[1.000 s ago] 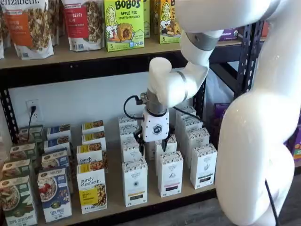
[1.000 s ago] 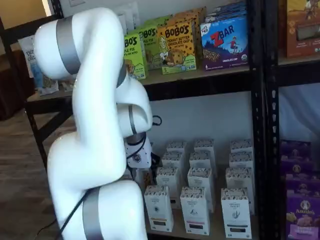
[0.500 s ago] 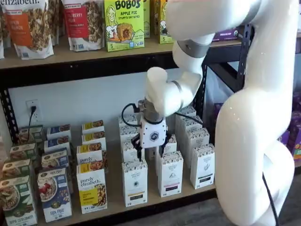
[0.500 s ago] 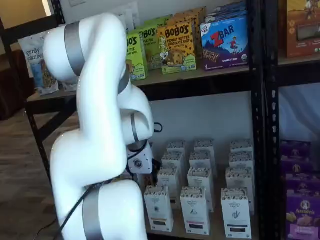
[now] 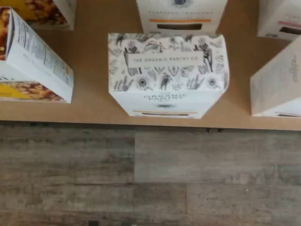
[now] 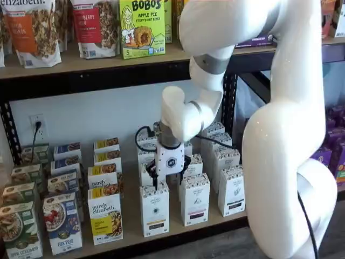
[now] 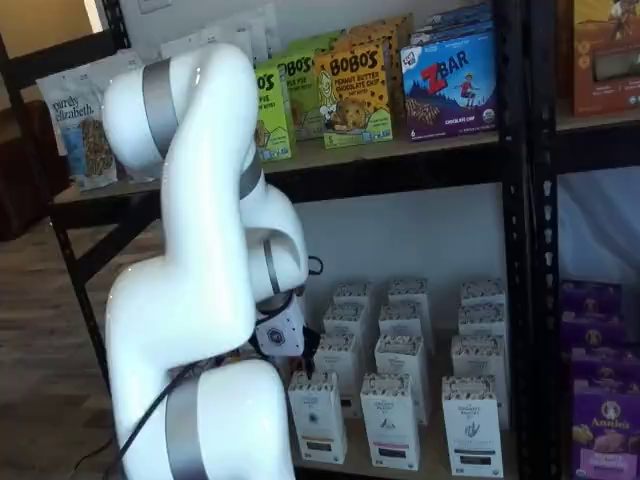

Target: Pick up the white box with a yellow strip in the middle, on the bottom shelf, the fourth box from the left

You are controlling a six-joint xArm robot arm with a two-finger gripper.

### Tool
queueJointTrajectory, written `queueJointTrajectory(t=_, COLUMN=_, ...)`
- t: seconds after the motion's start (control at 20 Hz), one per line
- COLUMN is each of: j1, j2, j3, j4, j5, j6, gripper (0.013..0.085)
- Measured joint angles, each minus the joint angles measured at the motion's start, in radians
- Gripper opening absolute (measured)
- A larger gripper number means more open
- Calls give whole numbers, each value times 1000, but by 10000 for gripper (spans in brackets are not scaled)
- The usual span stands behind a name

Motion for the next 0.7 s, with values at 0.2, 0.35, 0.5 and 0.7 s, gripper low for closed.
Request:
queueJointTrajectory(t=0.2, j1=8, j2=56, j3=-46, j4=-7, j5=-1, j6=16, gripper=850)
queueJointTrajectory(t=0.35, j1=10, j2=87, j3=-73, j4=-31, j5=-4, j6=41, gripper=850)
queueJointTrajectory(t=0.5, j1=7, j2=115, j3=-100, j4=-80, j5=-3, j6=85, gripper=850)
queueJointTrajectory(t=0.7, j1=4, j2=143, j3=-124, j4=-78, j5=-15, j6=80, gripper=850)
